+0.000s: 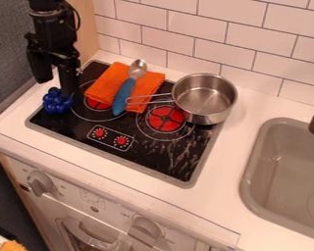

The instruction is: Moved the blue spoon to the bottom right side of the burner

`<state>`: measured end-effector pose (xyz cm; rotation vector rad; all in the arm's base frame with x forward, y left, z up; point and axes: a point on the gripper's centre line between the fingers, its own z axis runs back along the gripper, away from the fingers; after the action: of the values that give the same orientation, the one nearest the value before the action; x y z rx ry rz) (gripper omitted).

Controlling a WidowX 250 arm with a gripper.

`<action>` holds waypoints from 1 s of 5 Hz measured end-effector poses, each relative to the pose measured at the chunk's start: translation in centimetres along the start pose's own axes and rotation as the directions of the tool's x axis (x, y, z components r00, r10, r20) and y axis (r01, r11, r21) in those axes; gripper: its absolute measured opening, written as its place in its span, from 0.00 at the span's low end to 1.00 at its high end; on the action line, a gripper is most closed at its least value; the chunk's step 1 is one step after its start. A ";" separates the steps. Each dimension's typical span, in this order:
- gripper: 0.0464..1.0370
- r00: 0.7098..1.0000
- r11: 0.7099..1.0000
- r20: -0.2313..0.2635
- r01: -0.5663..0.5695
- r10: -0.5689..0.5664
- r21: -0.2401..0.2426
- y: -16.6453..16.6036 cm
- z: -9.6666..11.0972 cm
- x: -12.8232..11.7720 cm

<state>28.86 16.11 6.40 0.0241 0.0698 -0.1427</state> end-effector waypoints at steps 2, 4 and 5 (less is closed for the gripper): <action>0.96 0.999 0.999 -0.050 0.006 -0.008 -0.037 -3.2 -2.7 -0.1; 0.96 0.999 0.999 0.017 -0.044 0.044 -0.014 -5.6 -3.4 1.6; 0.96 0.987 0.989 0.072 -0.146 0.143 0.034 -5.2 -3.3 2.6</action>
<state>30.50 10.70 2.82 0.0634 -0.0038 0.0004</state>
